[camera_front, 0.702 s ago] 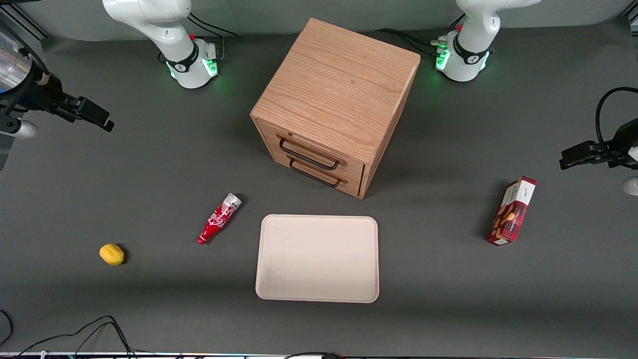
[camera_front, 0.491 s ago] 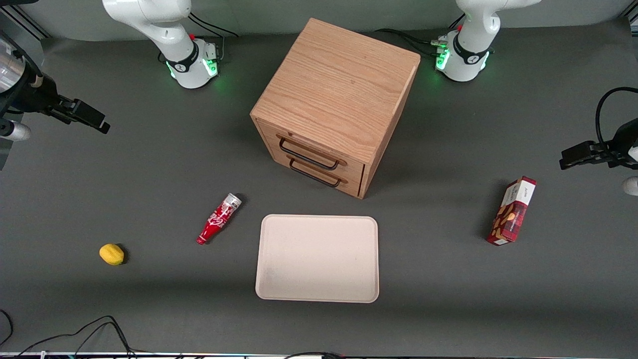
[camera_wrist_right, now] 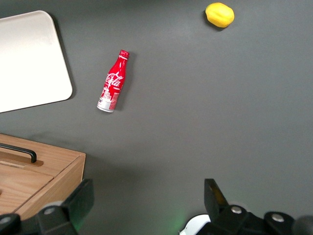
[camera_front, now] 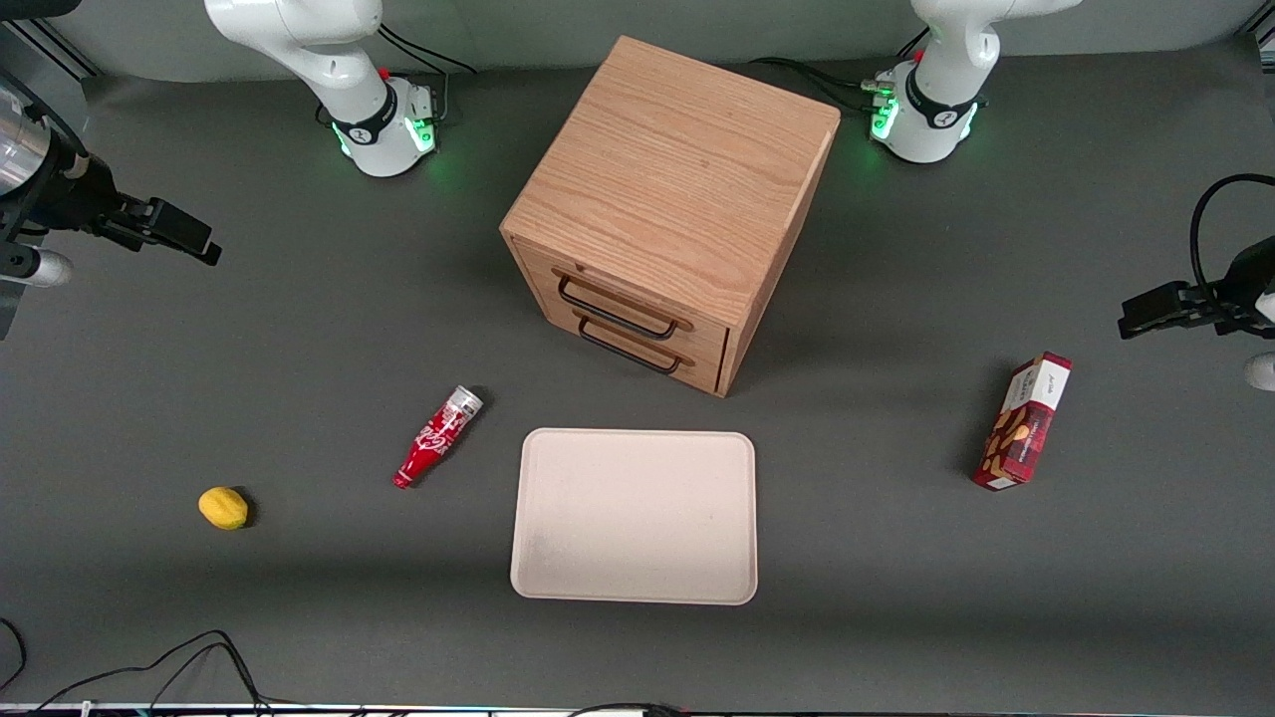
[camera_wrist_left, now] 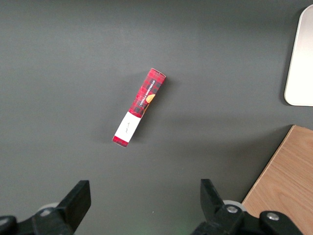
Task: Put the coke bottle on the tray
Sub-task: 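Move the right gripper down over the red Coca-Cola bottle, then close the right gripper on the bottle and lift it upright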
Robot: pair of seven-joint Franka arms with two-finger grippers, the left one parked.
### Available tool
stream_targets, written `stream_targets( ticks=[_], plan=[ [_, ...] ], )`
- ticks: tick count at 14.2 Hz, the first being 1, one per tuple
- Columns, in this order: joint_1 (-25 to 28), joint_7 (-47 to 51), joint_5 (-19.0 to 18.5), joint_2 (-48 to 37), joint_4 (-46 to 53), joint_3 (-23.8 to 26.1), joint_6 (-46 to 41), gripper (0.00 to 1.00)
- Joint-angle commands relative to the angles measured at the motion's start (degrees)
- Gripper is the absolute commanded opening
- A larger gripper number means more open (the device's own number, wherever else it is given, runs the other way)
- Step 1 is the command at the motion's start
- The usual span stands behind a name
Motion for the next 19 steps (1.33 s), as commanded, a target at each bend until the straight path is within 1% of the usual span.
stream_targets(
  ticks=[1,3,4,6,9,11,13,16,17,19],
  plan=[
    [0.74,-0.65,-0.31,2.70,2.10,0.29,-1.25,1.00],
    [2.14,0.32,0.22,6.82,2.71,0.47,1.90,1.00],
    [2.41,2.85,0.22,9.37,2.71,1.51,4.87,1.00],
    [2.32,10.66,0.30,15.69,2.28,4.15,12.77,1.00],
    [2.50,26.39,0.22,26.15,1.92,7.06,24.21,1.00],
    [3.11,31.68,-0.31,32.04,1.57,7.76,29.48,1.00],
    [3.38,34.15,-0.83,35.48,-0.44,7.76,35.02,1.00],
    [3.82,34.95,-1.36,37.34,-6.67,7.76,46.44,1.00],
    [3.82,35.39,-1.54,37.95,-7.65,7.76,48.04,1.00],
    [3.82,36.35,-2.94,38.48,-8.36,7.76,48.50,1.00]
  ],
)
